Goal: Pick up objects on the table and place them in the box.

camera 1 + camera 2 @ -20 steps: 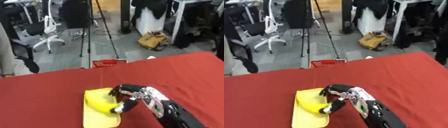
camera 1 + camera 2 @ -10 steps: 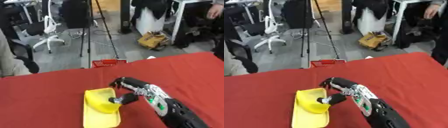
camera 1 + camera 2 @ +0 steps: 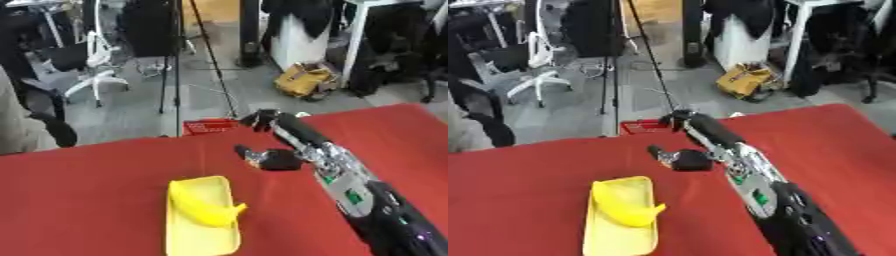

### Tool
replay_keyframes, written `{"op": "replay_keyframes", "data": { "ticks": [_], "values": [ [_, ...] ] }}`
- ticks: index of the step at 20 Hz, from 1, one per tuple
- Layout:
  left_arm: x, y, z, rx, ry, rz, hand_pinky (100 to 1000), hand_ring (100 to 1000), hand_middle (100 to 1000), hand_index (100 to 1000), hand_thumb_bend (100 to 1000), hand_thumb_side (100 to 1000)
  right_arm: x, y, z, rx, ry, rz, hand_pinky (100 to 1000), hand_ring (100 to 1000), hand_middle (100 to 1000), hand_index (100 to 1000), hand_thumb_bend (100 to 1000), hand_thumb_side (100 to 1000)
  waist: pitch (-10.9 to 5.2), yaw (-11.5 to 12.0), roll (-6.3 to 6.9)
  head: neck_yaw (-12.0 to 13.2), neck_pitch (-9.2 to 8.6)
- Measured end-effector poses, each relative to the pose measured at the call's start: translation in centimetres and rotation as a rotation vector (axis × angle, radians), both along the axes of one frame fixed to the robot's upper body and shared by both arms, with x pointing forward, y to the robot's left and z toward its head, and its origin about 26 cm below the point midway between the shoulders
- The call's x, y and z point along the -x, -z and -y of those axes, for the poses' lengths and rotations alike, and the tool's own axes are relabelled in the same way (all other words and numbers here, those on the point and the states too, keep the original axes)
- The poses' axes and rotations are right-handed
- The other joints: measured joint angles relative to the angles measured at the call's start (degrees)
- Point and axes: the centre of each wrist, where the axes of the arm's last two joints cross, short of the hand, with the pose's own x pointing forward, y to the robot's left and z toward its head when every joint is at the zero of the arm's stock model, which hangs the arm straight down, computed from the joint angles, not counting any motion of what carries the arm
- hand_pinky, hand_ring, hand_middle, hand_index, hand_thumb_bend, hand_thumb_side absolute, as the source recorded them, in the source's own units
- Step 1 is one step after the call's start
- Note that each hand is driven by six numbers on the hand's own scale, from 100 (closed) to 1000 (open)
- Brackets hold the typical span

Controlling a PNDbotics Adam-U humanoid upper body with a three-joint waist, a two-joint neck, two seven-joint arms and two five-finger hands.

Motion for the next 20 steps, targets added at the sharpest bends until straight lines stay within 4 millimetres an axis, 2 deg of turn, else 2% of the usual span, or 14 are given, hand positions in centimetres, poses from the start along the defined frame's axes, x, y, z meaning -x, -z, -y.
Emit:
{"op": "replay_keyframes", "data": {
  "ticks": [8, 12, 15, 20],
  "values": [
    [0.1, 0.2, -0.2, 0.003, -0.010, -0.004, 661, 809, 811, 839, 824, 932, 3.3, -0.8, 3.2, -0.177, 0.160, 0.105, 665, 666, 675, 795, 284, 776, 0.00, -1.64, 0.00, 0.74, 0.52],
    [0.1, 0.2, -0.2, 0.003, -0.010, -0.004, 662, 814, 816, 839, 824, 931, 4.7, -0.5, 4.5, -0.277, 0.214, 0.129, 655, 655, 662, 785, 285, 769, 0.03, -2.46, 0.00, 0.96, 0.54],
    [0.1, 0.2, -0.2, 0.003, -0.009, -0.005, 661, 813, 816, 839, 823, 931, 6.1, 0.5, 5.7, -0.339, 0.262, 0.131, 646, 646, 653, 778, 272, 745, 0.05, -3.55, 0.02, 1.46, 0.54],
    [0.2, 0.5, -0.2, 0.005, -0.009, -0.013, 660, 810, 813, 840, 823, 931, 7.2, 1.6, 6.5, -0.433, 0.270, 0.112, 642, 643, 650, 776, 264, 742, 0.05, -4.22, 0.02, 3.22, 1.11]
  ]
}}
